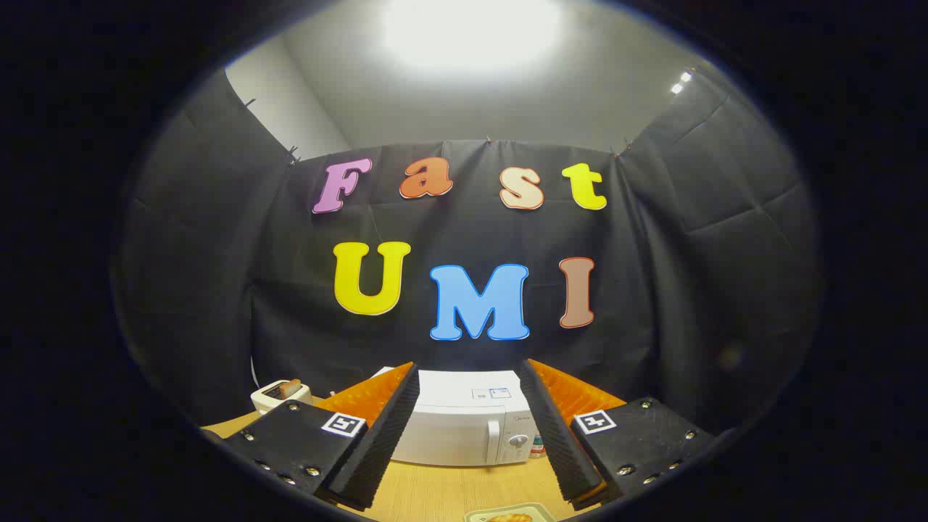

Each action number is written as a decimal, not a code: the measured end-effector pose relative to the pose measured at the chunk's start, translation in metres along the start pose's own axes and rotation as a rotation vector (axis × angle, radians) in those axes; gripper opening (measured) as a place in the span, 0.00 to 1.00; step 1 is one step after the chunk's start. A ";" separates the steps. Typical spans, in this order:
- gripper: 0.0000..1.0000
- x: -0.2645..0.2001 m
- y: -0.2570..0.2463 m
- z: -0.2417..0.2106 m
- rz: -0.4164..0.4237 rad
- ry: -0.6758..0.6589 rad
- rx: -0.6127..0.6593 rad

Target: Open the microwave, put the food inside, and close the microwave door.

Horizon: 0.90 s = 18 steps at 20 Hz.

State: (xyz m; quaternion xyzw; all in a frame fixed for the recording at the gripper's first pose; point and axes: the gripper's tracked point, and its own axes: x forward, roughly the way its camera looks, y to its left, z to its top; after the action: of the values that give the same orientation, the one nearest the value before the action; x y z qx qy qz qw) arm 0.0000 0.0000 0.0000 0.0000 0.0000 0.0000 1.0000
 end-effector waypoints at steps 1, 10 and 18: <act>0.89 0.000 0.000 0.001 0.001 -0.004 0.000; 0.89 0.007 0.001 0.008 -0.009 -0.005 0.002; 0.89 0.010 0.003 0.004 -0.001 -0.002 -0.017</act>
State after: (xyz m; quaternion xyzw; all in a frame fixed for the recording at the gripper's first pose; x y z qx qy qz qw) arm 0.0104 0.0034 0.0040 -0.0083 -0.0012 -0.0003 1.0000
